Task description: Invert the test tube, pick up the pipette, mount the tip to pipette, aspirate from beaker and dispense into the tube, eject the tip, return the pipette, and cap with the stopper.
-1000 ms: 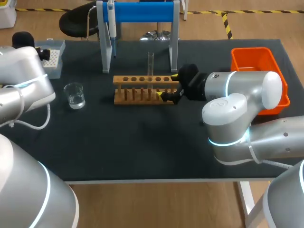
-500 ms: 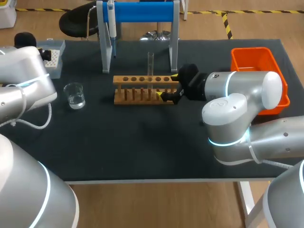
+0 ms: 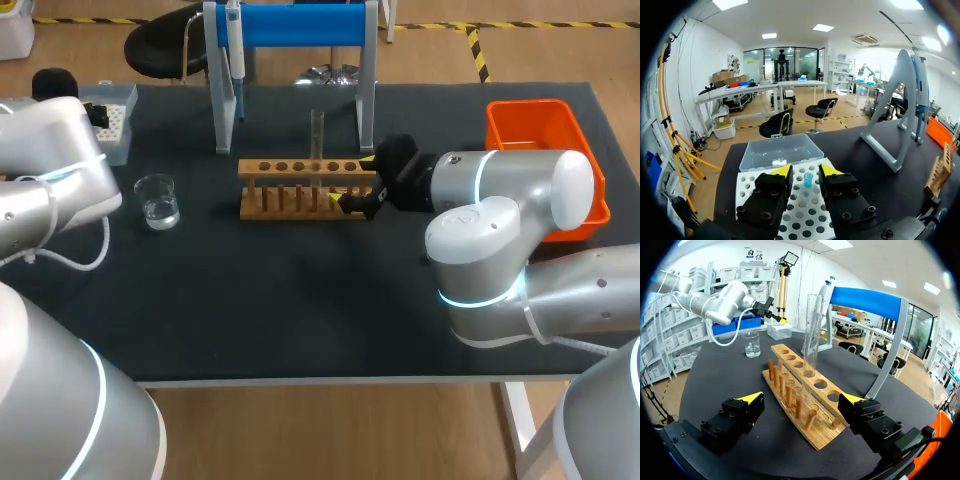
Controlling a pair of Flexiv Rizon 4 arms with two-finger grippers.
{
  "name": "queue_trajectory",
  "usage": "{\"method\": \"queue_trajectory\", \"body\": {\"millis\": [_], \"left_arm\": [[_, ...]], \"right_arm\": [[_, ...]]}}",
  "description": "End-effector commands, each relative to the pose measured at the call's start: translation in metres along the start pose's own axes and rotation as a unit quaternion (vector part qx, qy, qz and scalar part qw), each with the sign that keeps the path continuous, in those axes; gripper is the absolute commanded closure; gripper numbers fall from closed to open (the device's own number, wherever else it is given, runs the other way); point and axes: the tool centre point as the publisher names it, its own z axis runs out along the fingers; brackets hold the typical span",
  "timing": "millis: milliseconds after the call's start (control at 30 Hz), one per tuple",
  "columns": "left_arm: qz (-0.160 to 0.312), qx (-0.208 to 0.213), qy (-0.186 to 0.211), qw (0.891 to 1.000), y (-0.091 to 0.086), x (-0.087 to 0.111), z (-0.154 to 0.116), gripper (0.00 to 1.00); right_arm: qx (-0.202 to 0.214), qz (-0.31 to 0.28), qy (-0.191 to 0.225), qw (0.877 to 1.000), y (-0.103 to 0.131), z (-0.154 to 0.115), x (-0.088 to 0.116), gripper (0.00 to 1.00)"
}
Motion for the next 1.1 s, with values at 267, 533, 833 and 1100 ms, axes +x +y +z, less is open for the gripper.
{"method": "queue_trajectory", "body": {"millis": [267,533,833,1100], "left_arm": [[0.0,-0.005,0.001,1.0,0.0019,-0.0002,0.0063,0.7],[0.0,-0.009,0.001,1.0,0.0031,0.0002,0.0066,0.75],[-0.002,-0.011,-0.003,1.0,0.0046,-0.0002,0.0046,0.96],[0.0,-0.01,-0.003,1.0,0.0034,0.0005,0.0036,1.0]], "right_arm": [[0.001,0.0,0.001,1.0,0.0004,-0.0005,-0.0001,0.0],[0.001,0.0,0.001,1.0,0.0004,-0.0005,-0.0001,0.0],[0.001,0.0,0.001,1.0,0.0004,-0.0005,-0.0001,0.0],[0.001,0.0,0.001,1.0,0.0004,-0.0005,-0.0001,0.0]]}}
